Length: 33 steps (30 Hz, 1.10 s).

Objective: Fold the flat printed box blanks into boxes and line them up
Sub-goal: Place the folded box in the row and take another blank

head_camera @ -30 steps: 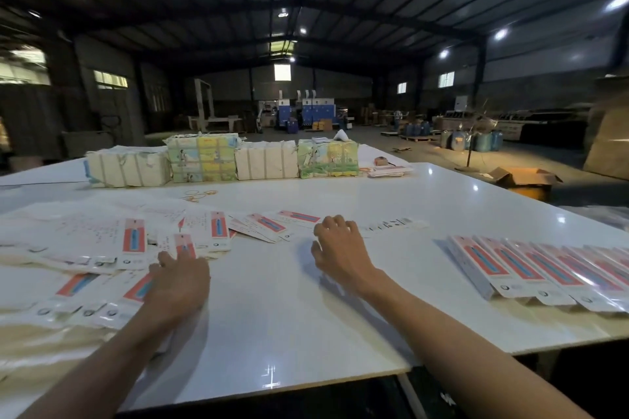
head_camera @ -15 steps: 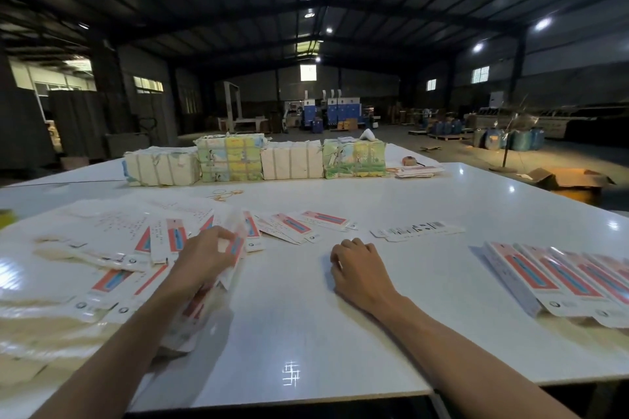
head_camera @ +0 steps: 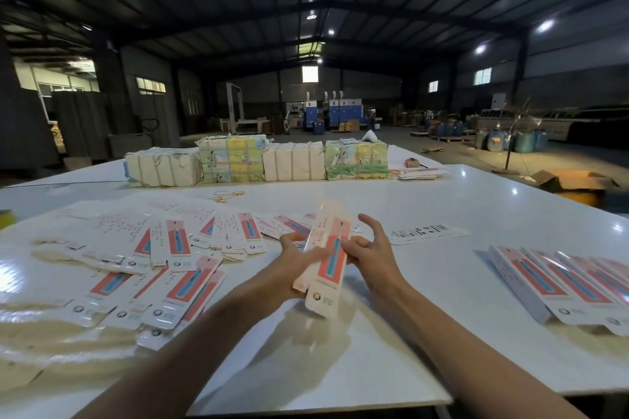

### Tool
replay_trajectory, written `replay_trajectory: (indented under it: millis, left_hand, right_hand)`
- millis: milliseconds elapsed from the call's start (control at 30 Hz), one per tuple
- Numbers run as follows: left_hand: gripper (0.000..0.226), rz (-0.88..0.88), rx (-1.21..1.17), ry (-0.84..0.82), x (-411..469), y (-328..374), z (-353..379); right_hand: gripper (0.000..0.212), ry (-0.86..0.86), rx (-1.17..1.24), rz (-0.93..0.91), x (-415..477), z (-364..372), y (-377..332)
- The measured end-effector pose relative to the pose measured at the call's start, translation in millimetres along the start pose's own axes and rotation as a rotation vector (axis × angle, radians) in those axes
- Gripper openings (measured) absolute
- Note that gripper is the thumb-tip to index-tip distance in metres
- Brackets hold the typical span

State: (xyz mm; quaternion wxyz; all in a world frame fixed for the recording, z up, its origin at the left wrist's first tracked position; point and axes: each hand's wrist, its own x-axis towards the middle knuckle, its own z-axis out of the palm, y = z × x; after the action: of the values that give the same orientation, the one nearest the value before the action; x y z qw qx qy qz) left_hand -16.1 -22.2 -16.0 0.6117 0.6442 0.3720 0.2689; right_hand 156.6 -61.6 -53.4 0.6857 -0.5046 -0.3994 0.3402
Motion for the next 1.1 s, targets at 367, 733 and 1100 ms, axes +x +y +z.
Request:
replay_trajectory:
  millis: [367, 733, 1100]
  left_hand:
    - [0.058, -0.074, -0.477, -0.213, 39, -24, 5]
    - [0.045, 0.01, -0.473, -0.301, 26, -31, -1]
    - [0.062, 0.017, -0.321, -0.489, 39, -41, -7]
  right_hand:
    - [0.044, -0.089, -0.019, 0.043, -4, -6, -3]
    - [0.029, -0.13, -0.545, -0.101, 6, -10, -14]
    - [0.027, -0.257, -0.597, -0.027, 35, -32, -23]
